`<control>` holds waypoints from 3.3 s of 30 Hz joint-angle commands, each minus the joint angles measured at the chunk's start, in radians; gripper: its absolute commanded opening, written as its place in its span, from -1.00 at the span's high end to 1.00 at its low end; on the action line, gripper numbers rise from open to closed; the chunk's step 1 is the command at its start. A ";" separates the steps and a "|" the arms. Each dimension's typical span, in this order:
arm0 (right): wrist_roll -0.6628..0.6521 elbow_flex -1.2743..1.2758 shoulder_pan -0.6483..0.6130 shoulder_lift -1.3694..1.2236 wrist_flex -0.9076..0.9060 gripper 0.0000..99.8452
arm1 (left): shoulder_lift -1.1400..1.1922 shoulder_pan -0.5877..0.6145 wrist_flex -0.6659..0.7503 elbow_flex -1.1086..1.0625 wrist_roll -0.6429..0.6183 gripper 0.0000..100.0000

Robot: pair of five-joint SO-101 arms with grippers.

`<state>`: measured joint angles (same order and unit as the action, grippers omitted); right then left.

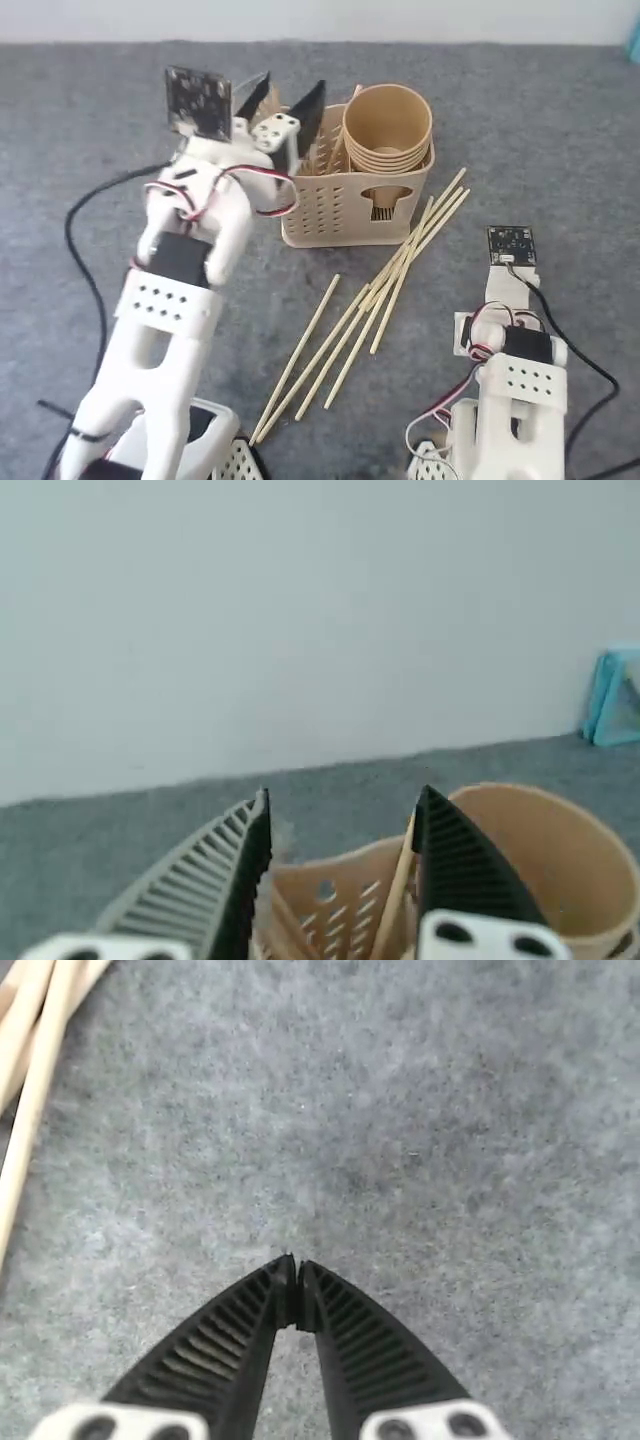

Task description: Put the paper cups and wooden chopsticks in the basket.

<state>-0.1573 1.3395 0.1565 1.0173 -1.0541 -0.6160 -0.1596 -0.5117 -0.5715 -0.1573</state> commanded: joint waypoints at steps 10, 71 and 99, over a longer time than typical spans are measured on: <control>-0.015 -0.005 0.004 0.022 0.018 0.98 | -0.005 0.043 -0.776 -0.028 0.014 0.55; -0.055 -0.003 0.002 0.013 0.031 0.98 | -0.170 -0.155 -0.494 -0.739 0.364 0.55; -0.055 -0.003 0.002 0.013 0.038 0.98 | 0.305 -0.319 -0.802 -0.343 0.331 0.97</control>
<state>-0.2110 1.3395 0.1565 1.0173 -1.0111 -0.3214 -0.4741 -1.1101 -1.0518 0.1695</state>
